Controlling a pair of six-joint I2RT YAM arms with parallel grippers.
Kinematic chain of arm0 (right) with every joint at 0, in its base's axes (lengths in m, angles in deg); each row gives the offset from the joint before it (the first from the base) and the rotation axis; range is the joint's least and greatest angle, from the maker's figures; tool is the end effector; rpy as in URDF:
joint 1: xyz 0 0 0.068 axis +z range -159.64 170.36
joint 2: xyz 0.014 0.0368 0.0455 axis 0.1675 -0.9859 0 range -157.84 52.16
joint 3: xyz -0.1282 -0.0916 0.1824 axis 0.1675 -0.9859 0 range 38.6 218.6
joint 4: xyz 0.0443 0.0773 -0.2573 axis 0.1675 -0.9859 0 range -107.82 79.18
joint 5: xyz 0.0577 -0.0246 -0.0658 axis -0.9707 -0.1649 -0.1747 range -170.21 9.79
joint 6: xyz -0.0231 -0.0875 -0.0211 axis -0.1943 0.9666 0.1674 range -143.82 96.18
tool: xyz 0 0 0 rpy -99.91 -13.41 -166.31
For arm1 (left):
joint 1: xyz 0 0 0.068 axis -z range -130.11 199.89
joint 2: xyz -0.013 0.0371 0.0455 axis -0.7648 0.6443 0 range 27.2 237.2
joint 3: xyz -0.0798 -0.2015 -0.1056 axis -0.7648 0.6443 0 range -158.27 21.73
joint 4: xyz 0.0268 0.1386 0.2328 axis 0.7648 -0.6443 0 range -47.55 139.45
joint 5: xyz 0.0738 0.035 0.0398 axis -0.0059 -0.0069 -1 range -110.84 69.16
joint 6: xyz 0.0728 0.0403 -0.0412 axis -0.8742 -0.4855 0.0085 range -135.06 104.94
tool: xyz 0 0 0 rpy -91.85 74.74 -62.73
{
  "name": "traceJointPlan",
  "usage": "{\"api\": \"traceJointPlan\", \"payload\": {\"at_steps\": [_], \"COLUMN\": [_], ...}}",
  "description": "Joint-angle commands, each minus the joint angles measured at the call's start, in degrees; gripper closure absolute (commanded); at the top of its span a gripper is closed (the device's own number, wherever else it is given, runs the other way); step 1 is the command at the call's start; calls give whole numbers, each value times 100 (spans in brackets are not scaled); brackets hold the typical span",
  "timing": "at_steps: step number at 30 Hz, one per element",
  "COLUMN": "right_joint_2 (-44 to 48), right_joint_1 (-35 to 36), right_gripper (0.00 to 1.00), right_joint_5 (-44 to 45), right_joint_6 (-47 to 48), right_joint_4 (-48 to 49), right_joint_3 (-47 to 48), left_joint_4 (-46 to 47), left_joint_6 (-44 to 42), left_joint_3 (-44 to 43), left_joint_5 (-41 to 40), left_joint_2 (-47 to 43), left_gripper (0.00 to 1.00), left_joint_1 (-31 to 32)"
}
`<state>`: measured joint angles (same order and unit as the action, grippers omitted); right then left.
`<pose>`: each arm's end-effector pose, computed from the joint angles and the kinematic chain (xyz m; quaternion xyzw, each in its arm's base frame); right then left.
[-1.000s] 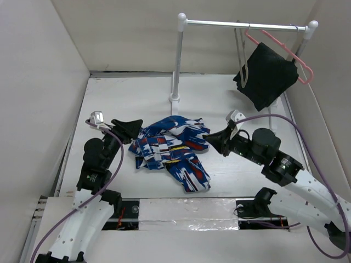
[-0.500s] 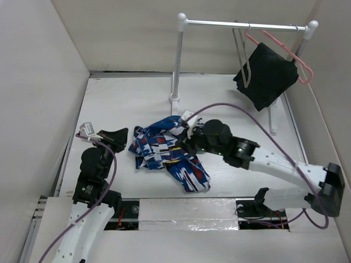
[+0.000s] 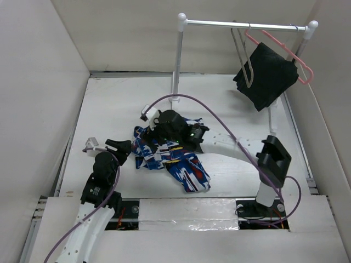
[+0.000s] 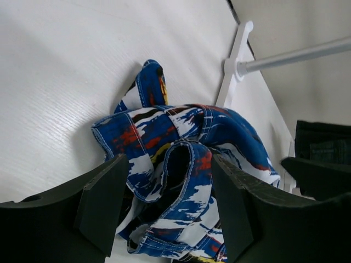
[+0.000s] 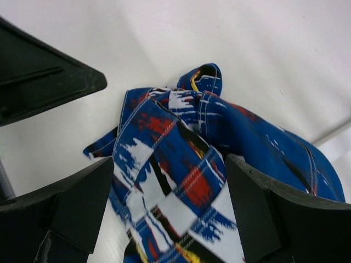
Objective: Place the trousers on the hanger
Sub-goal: Flatten out the trousers at the center of the board.
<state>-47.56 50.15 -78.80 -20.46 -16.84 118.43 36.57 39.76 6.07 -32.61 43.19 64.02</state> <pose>0.2344 0.3985 0.2414 -0.4382 0.7255 0.2417 0.4724 0.2043 -0.0339 0.2001 -0.3308 0.7088 -0.2835 0.5548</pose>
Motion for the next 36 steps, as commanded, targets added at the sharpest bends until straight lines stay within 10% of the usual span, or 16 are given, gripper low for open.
{"api": "traceJointPlan", "payload": {"at_steps": [1,12,18,27,36], "right_joint_2": [-503,-1910,-1446,1557,6199], "right_joint_1": [147,252,191,-528,-3656], "right_gripper": [11,22,100,100,99], "right_joint_5": [193,606,808,2055,2523], "right_joint_6": [209,412,175,-721,-3041], "right_joint_4": [48,-462,-330,136,444], "right_joint_3": [567,1729,1422,-562,-4729], "left_joint_4": [-414,-689,-461,1137,2993], "left_joint_6": [440,538,345,-305,-815], "left_joint_3": [-7,-95,-156,-34,-244], "left_joint_5": [-624,-994,-792,454,1579], "left_joint_2": [-480,-1898,-1327,166,2468], "left_gripper": [41,45,45,41,36], "left_joint_1": [-33,-33,-33,-33,-33]}}
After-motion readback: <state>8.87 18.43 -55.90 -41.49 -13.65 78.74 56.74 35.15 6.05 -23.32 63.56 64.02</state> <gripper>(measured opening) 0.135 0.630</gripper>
